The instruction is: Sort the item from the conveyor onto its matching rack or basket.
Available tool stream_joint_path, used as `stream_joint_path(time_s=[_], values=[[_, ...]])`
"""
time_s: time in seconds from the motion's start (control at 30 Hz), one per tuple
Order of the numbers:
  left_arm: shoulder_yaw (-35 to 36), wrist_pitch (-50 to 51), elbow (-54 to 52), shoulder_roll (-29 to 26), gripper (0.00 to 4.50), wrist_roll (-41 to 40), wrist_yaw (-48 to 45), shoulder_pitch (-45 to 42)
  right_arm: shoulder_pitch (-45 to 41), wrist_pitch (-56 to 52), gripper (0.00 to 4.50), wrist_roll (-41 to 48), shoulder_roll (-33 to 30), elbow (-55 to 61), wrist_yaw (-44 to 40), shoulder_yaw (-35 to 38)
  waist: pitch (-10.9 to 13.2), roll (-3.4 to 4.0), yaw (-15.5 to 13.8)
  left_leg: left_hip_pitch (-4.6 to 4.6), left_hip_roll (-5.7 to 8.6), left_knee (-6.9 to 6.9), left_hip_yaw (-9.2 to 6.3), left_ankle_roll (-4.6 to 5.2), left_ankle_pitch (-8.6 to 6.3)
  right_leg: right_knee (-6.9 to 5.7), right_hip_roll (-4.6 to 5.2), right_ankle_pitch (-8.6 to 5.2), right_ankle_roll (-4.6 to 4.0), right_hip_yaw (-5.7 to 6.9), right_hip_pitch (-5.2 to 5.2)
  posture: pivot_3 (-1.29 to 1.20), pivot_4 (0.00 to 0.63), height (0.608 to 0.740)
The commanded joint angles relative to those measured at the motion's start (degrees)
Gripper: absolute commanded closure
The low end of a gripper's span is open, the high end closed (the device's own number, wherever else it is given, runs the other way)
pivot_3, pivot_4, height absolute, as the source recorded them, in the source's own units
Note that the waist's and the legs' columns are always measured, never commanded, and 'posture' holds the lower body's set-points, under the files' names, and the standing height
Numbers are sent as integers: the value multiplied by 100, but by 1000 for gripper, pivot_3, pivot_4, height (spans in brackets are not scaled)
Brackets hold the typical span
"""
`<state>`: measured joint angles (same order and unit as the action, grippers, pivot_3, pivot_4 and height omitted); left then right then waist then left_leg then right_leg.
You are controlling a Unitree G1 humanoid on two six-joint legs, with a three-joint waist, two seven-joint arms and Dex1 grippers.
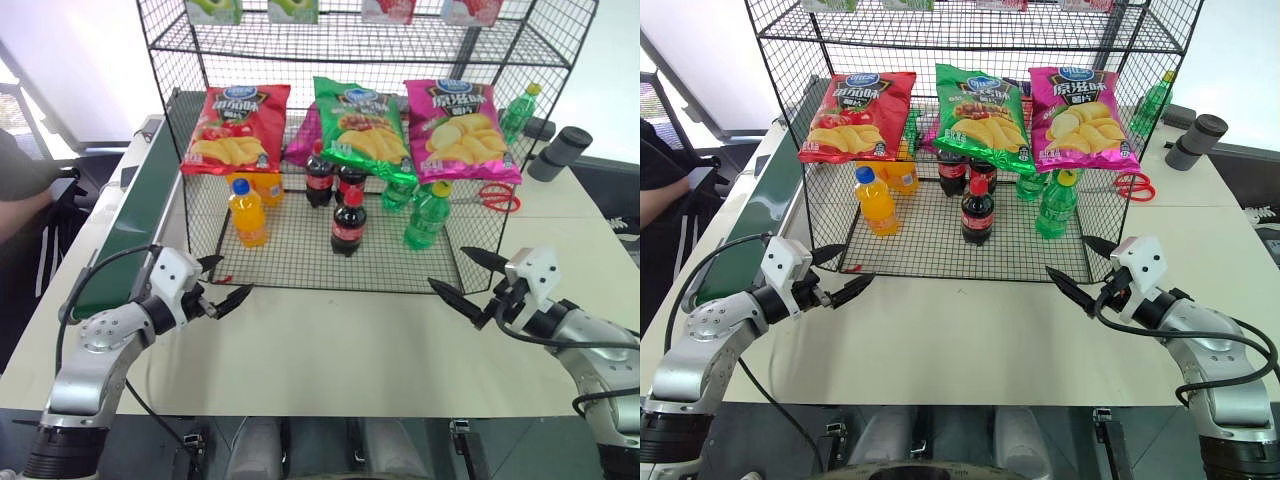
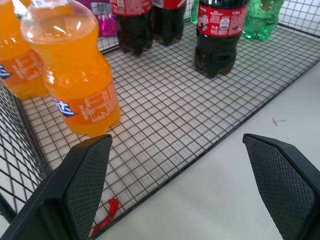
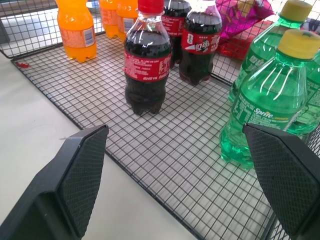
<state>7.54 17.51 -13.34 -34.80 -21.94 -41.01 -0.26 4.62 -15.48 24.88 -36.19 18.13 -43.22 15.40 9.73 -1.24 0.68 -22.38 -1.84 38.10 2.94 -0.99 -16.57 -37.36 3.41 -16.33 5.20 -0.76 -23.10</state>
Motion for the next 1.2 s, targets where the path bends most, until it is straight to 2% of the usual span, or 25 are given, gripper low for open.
stream_joint_path(time_s=[0.03,0.43,0.8,1.2], values=[[137,41,-160,39,0,-70,77,-18,-74,230,22,-61,97,-44,28,-27,0,0,0,0,0,0,0,0,0,0,0,0,0,0,0,0,150,740],[47,-33,68,157,0,43,122,-244,-292,532,22,-245,259,-378,71,-189,0,0,0,0,0,0,1,0,0,-1,-11,0,0,0,0,0,150,740],[0,-81,250,163,0,71,-24,-407,-165,566,22,-282,364,-187,194,-276,0,0,5,0,0,0,0,0,0,-2,-11,0,0,0,0,0,150,740],[40,-108,393,145,0,111,-115,-478,-452,366,22,-331,506,1,459,-612,0,0,4,1,-1,1,0,0,0,-4,-11,0,0,-1,-1,0,150,740]])
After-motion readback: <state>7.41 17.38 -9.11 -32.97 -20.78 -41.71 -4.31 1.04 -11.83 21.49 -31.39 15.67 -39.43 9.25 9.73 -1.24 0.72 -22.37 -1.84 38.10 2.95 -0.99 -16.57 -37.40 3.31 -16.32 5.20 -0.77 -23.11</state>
